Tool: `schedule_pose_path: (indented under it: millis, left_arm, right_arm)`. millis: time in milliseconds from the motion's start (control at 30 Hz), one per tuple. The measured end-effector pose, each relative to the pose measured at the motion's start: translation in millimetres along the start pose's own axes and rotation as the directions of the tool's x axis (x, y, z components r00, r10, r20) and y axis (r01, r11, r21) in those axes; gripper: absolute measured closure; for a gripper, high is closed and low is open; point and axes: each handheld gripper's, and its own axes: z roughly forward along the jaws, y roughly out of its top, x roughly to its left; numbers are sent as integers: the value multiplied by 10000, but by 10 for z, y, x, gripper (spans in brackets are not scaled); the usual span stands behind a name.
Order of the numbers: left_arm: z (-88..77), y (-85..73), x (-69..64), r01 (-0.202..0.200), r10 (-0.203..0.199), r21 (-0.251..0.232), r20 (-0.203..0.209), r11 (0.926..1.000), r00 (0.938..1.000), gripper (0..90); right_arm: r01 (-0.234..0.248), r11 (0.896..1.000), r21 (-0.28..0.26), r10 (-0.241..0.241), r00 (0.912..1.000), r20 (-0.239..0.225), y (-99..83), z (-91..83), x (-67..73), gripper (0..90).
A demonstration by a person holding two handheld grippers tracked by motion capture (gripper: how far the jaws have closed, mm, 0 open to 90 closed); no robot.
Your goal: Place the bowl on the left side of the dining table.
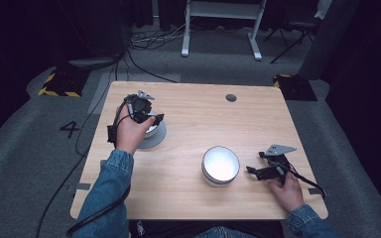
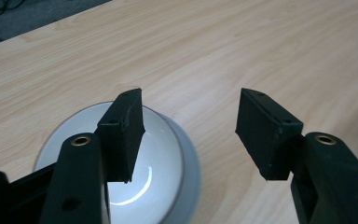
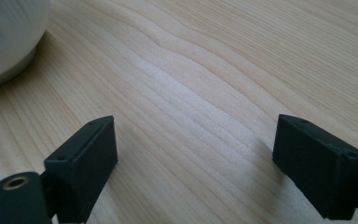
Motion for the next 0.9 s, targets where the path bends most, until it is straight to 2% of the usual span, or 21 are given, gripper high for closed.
schedule_pose_path:
  millis: [33, 67, 100, 133, 200, 233, 267, 333, 567, 600, 700, 767, 900]
  left_arm:
    - [-21, -21, -42, -91, 92, -73, 117, 9999, 9999, 416]
    - [-68, -53, -109, -187, 197, -181, 536, 9997, 9984, 414]
    - [-68, -53, -109, -187, 197, -181, 536, 9997, 9984, 414]
    - [-124, -58, -159, -427, 455, -356, 826, 9985, 9955, 412]
    - [-183, -64, -209, -817, 855, -398, 1068, 9959, 9906, 411]
    - [-183, -64, -209, -817, 855, -398, 1068, 9959, 9906, 410]
    - [-224, -88, -274, -962, 1009, -450, 1162, 9943, 9881, 409]
    - [-253, -124, -324, -1127, 1178, -474, 1230, 9925, 9854, 406]
    - [-334, -236, -470, -1436, 1488, -483, 1298, 9885, 9803, 402]
    - [-377, -273, -517, -1554, 1618, -564, 1369, 9862, 9773, 401]
    - [-414, -327, -550, -1556, 1644, -710, 1419, 9853, 9761, 401]
    - [-457, -429, -585, -1552, 1631, -619, 1538, 9859, 9745, 401]
    - [-494, -535, -586, -1693, 1752, -505, 1518, 9843, 9728, 403]
  right_arm:
    - [0, 10000, 0, 0, 10000, 0, 0, 0, 0, 137]
    - [9, 10000, -5, -9, 10000, -2, 0, 0, -1, 137]
    - [9, 10000, -5, -9, 10000, -2, 0, 0, -1, 137]
    - [14, 10000, -4, -14, 10000, -1, 0, 0, -1, 138]
    - [4, 10000, 1, -4, 10000, -2, 0, 0, -1, 137]
    - [4, 10000, 1, -4, 10000, -2, 0, 0, -1, 137]
    - [17, 10000, -8, -17, 10000, -3, 0, 1, -2, 138]
    - [18, 10000, -3, -18, 10000, -3, 0, 0, -2, 138]
    - [15, 10000, -5, -15, 10000, -3, 0, 1, -2, 138]
    - [20, 10000, -10, -20, 10000, -5, 0, 1, -2, 137]
    - [16, 10000, -5, -16, 10000, -3, 0, 1, -2, 137]
    - [7, 10000, -2, -7, 10000, -1, 0, 0, -1, 137]
    - [7, 10000, -6, -7, 10000, -3, 0, 1, -1, 137]
